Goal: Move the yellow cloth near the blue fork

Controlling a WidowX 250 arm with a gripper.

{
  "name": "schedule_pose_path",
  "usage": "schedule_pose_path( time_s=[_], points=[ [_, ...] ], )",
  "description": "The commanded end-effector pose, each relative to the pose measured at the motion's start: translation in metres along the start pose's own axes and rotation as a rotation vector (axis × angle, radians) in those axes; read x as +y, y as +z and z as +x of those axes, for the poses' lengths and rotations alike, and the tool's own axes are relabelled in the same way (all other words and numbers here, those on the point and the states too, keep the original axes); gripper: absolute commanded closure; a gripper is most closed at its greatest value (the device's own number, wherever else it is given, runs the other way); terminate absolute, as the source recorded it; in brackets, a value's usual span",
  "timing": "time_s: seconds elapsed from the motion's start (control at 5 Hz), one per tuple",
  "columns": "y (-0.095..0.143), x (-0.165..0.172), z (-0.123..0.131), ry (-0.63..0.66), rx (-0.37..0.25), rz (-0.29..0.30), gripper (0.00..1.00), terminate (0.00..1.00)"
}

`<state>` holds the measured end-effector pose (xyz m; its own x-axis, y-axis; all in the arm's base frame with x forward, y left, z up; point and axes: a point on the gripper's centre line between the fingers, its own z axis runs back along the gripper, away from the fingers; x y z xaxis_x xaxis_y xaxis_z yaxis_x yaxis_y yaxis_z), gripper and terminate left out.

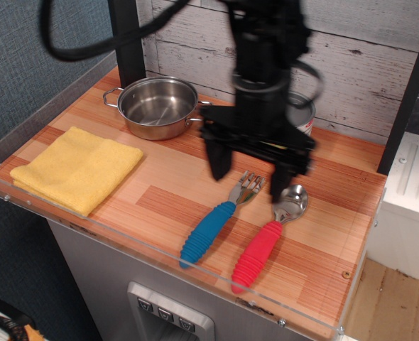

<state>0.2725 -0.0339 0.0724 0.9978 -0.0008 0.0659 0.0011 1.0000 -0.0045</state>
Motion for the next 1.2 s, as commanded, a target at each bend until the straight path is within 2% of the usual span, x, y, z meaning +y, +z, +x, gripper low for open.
schedule_pose_path(
  time_s=[0.0, 0.4, 0.6, 0.8, 1.0],
  points=[
    [-0.002, 0.065, -0.015, 0.094, 0.036, 0.069, 0.0, 0.0],
    [0.006, 0.127, -0.04, 0.215, 0.022, 0.139, 0.0, 0.0],
    [0.002, 0.154, -0.047, 0.282, 0.006, 0.146, 1.0, 0.0],
    [-0.003, 0.175, -0.043, 0.276, 0.0, 0.18, 1.0, 0.0],
    [-0.011, 0.188, -0.034, 0.262, -0.032, 0.203, 1.0, 0.0]
  ],
)
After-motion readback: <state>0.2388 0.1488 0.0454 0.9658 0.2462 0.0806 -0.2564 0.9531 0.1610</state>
